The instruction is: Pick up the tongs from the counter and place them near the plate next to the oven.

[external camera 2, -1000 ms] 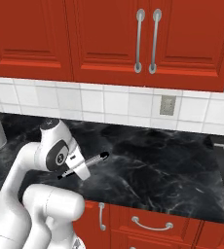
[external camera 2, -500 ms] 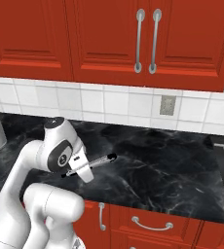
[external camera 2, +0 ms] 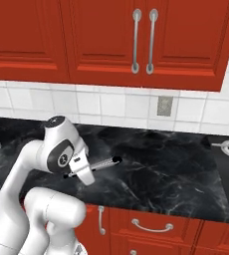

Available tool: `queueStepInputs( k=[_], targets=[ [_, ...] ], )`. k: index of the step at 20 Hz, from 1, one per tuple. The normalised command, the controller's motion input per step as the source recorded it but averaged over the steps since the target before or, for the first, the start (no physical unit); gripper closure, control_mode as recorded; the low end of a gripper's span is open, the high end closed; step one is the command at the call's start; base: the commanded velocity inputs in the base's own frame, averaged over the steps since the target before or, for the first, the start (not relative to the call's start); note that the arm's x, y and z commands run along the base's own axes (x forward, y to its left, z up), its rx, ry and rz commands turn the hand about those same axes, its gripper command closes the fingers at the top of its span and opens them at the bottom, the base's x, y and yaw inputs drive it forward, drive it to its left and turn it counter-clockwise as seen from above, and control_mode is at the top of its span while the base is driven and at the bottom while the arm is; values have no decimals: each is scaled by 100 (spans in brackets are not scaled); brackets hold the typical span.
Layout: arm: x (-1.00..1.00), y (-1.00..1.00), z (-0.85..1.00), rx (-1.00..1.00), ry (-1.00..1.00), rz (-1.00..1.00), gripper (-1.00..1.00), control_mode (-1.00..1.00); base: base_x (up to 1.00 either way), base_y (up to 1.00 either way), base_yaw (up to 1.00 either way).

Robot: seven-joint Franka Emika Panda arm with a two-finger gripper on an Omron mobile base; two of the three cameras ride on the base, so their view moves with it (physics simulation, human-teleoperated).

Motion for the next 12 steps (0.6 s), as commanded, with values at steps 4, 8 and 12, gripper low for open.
queueStepInputs(
  k=[4,8,12],
  targets=[
    [0,0,0,0,0,0,100,100,-11,-21,-41],
    [0,0,0,0,0,0,100,100,-11,-42,-48],
    [0,0,0,0,0,0,100,100,-7,-41,-55]
  ],
)
